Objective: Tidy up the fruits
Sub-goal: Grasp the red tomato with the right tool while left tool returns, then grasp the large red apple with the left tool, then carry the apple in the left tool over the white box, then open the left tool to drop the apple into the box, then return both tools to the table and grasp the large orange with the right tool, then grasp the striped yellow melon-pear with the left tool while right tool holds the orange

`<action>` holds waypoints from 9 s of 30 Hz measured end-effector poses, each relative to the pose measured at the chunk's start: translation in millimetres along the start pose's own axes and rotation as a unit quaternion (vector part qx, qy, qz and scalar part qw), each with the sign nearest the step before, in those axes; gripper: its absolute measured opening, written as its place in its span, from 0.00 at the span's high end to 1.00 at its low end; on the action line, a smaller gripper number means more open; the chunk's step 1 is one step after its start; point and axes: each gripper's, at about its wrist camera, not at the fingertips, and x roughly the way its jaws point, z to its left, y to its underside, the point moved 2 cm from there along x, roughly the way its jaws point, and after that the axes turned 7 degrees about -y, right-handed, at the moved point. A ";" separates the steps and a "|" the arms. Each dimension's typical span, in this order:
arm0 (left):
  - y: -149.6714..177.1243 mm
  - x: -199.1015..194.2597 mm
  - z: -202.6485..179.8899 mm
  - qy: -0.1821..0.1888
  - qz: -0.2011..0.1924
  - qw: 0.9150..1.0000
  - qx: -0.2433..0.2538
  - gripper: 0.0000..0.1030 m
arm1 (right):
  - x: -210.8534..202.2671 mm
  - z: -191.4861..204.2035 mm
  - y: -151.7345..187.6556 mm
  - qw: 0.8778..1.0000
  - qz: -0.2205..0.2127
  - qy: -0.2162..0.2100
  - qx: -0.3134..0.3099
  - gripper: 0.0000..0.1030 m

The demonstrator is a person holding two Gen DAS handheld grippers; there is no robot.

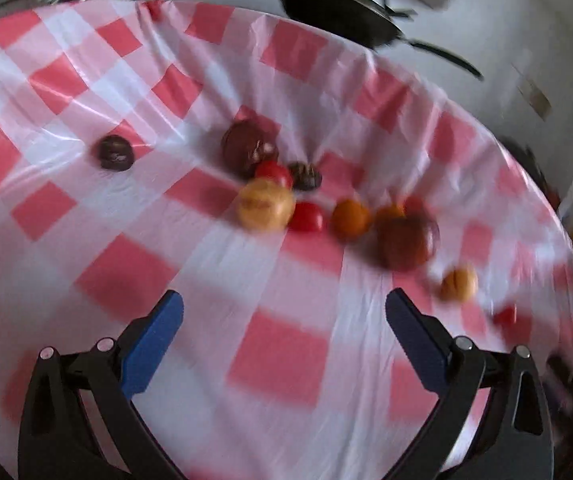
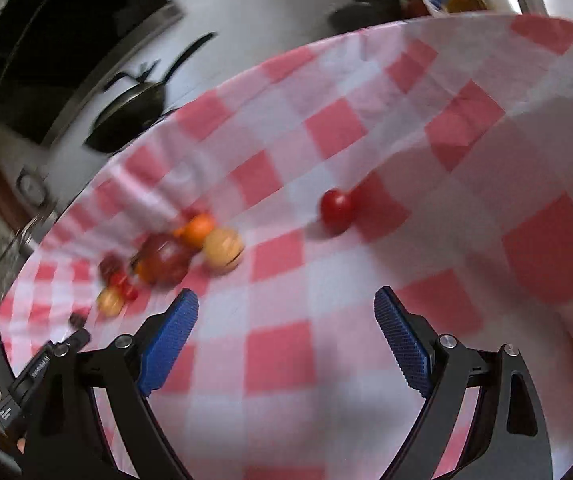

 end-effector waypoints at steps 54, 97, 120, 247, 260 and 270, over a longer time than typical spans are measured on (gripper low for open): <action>-3.6 81.1 -151.8 0.026 0.000 0.902 0.430 0.18 | 104.3 -36.2 -48.8 0.992 0.013 0.108 0.065 0.65; 42.8 -97.4 49.7 0.079 -0.031 0.982 0.167 0.35 | 27.3 11.4 9.8 0.999 -0.034 0.021 0.028 0.65; 74.2 -180.5 176.2 0.019 -0.056 0.991 0.123 0.34 | -46.8 196.6 196.5 0.975 0.105 -0.166 -0.106 0.65; -27.9 11.4 50.6 0.017 -0.010 0.997 -0.075 0.02 | 172.1 150.6 -41.7 0.924 0.196 -0.007 -0.328 0.41; -26.0 15.8 52.9 0.023 0.004 0.997 -0.079 0.02 | 242.7 150.0 -35.8 0.890 0.271 0.012 -0.367 0.48; -25.4 17.3 56.0 0.023 0.009 0.996 -0.083 0.02 | 140.7 152.0 -29.2 0.952 0.133 -0.027 -0.274 0.56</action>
